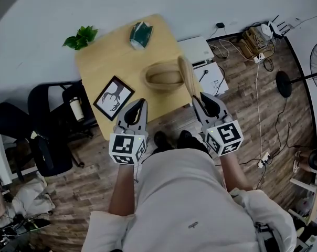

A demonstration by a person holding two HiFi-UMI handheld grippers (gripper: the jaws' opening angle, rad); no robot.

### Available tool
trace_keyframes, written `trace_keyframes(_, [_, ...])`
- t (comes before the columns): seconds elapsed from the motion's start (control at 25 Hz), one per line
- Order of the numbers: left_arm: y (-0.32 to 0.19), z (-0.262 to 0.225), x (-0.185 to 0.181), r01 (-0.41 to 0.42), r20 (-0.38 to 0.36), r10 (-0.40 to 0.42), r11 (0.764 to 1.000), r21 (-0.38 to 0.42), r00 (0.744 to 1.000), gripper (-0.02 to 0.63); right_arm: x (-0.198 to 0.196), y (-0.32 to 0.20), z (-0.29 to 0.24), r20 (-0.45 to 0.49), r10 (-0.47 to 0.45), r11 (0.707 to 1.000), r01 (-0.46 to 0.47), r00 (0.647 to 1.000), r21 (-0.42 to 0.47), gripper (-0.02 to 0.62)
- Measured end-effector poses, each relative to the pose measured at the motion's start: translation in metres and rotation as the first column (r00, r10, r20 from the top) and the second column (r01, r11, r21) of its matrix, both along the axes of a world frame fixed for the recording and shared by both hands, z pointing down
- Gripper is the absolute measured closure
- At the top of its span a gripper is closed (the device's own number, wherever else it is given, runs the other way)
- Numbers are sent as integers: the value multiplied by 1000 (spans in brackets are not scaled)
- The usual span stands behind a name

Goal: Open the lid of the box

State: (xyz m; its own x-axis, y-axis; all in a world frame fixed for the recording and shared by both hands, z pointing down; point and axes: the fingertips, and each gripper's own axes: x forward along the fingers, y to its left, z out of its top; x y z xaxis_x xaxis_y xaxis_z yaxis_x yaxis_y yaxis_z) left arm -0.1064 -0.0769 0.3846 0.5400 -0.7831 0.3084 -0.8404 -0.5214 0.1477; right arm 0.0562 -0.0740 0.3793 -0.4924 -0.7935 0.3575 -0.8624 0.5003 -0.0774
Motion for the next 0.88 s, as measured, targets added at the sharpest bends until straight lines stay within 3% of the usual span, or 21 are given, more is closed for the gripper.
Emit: trace_keyframes(0.88, [1, -1, -13, -3, -2, 3, 1000, 2, 1000, 594, -14, 1, 0, -11, -7, 1000, 6, 1000, -7, 525])
